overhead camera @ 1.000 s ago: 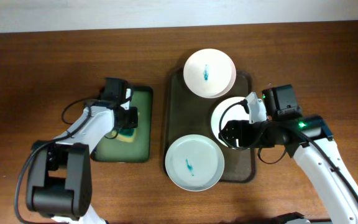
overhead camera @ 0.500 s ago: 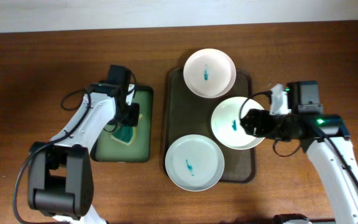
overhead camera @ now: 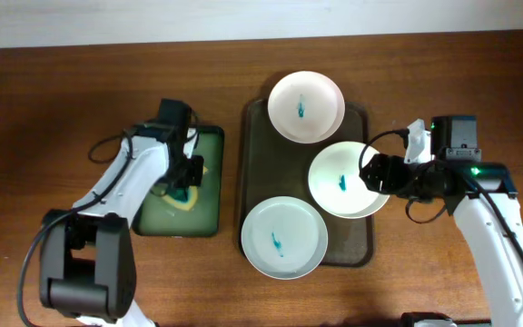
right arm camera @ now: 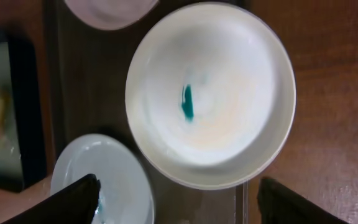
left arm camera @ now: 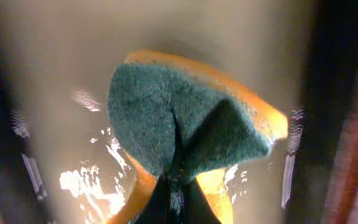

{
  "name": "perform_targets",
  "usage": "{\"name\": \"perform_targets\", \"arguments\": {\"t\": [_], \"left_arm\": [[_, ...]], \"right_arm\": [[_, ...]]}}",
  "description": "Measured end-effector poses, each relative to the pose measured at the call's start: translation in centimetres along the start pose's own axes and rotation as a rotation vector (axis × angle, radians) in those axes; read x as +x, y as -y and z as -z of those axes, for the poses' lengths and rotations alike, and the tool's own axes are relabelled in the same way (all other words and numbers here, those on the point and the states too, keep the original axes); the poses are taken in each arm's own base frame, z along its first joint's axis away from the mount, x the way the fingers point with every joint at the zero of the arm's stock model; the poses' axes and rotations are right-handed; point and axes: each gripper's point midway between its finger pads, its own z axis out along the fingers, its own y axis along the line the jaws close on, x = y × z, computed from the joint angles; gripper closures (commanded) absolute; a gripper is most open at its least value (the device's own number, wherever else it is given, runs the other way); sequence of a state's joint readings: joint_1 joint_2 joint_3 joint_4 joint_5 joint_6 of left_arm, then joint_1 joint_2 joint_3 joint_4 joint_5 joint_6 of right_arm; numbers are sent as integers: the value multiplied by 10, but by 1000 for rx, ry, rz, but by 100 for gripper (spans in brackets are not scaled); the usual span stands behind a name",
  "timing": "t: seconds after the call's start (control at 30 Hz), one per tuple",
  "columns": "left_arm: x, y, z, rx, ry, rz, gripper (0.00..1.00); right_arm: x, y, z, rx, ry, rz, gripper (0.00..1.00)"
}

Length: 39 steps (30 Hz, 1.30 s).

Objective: Clean dirty plates on tray and stack at the side
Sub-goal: 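Lift the sponge with the left gripper and move it over the held plate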

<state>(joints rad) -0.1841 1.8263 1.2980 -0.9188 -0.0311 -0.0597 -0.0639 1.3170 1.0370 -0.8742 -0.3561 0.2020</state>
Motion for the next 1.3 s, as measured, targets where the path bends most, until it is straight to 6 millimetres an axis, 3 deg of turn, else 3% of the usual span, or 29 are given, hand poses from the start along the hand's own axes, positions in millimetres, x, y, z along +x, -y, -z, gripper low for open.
{"name": "perform_targets", "arguments": {"t": [0.1, 0.17, 0.37, 0.43, 0.5, 0.53, 0.57, 0.8, 1.3], "left_arm": [[-24, 1, 38, 8, 44, 1, 100], [-31, 5, 48, 33, 66, 1, 100], [-27, 8, 50, 63, 44, 7, 100], [-27, 5, 50, 62, 43, 14, 100], [-25, 5, 50, 62, 35, 16, 100], [-24, 4, 50, 62, 31, 16, 100], [-24, 4, 50, 62, 32, 16, 100], [-24, 4, 52, 62, 38, 16, 100], [-32, 15, 61, 117, 86, 9, 100]], "right_arm": [[-5, 4, -12, 7, -11, 2, 41], [-3, 16, -23, 55, -39, -10, 44], [-14, 64, -54, 230, -51, -84, 51], [-13, 78, -67, 284, -73, -90, 62], [-4, 92, -85, 325, -133, -105, 83], [-3, 94, -88, 327, -137, -109, 94], [-5, 93, -89, 321, -131, -106, 96], [-2, 71, -95, 192, -151, -119, 96], [-2, 55, -101, 168, -156, 11, 96]]}}
